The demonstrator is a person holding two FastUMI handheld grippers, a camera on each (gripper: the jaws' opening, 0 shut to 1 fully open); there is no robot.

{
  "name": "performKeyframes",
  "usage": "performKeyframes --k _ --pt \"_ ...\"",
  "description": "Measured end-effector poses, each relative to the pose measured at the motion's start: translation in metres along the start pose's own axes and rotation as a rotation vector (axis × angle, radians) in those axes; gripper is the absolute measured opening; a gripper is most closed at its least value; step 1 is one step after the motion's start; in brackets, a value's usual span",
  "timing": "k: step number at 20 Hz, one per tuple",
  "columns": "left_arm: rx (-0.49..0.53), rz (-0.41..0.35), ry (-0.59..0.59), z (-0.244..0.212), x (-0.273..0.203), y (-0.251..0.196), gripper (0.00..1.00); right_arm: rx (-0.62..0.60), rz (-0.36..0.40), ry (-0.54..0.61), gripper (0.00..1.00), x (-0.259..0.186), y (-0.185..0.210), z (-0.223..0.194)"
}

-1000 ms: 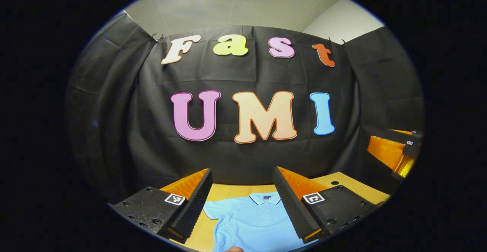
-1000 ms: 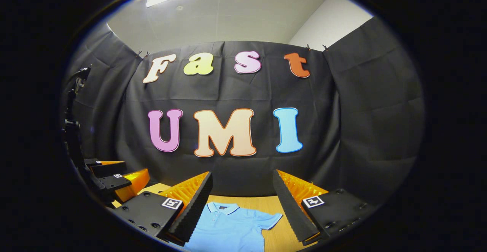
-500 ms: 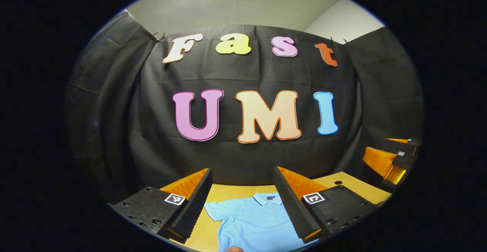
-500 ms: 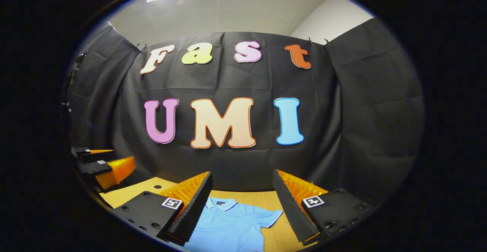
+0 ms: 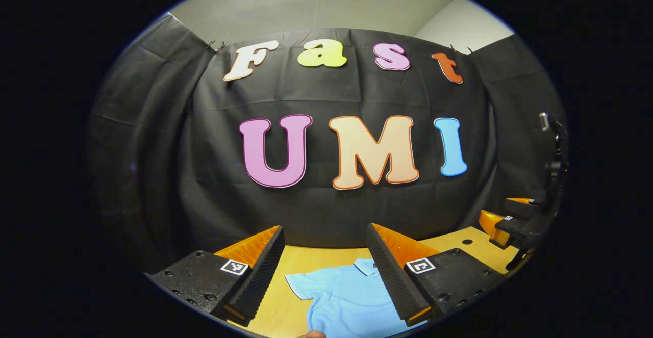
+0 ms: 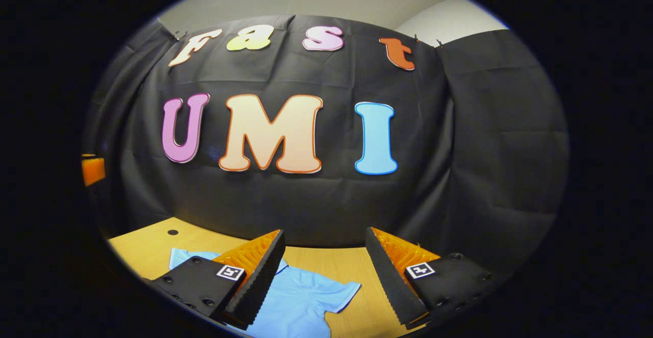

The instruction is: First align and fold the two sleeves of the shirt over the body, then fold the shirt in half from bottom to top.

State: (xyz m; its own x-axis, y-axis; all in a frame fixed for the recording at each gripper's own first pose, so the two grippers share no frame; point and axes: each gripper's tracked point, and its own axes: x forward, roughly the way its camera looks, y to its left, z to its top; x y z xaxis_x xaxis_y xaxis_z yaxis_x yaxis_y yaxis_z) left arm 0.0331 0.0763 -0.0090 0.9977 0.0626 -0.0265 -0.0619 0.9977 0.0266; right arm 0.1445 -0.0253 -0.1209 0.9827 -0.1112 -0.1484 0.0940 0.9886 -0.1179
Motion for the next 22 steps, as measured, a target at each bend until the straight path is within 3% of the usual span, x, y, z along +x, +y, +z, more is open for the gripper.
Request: performKeyframes --k 12,17,22 --pt "0.001 0.029 0.047 -0.025 0.025 0.028 0.96 -0.048 -0.096 0.340 1.00 0.099 -0.030 -0.165" --pt "0.017 0.061 0.079 -0.036 0.032 0.044 0.96 -0.092 -0.132 0.494 0.99 0.111 -0.047 -0.236" --pt "0.021 0.062 0.102 -0.046 0.039 0.045 0.96 -0.069 -0.148 0.622 1.00 0.110 -0.055 -0.282"
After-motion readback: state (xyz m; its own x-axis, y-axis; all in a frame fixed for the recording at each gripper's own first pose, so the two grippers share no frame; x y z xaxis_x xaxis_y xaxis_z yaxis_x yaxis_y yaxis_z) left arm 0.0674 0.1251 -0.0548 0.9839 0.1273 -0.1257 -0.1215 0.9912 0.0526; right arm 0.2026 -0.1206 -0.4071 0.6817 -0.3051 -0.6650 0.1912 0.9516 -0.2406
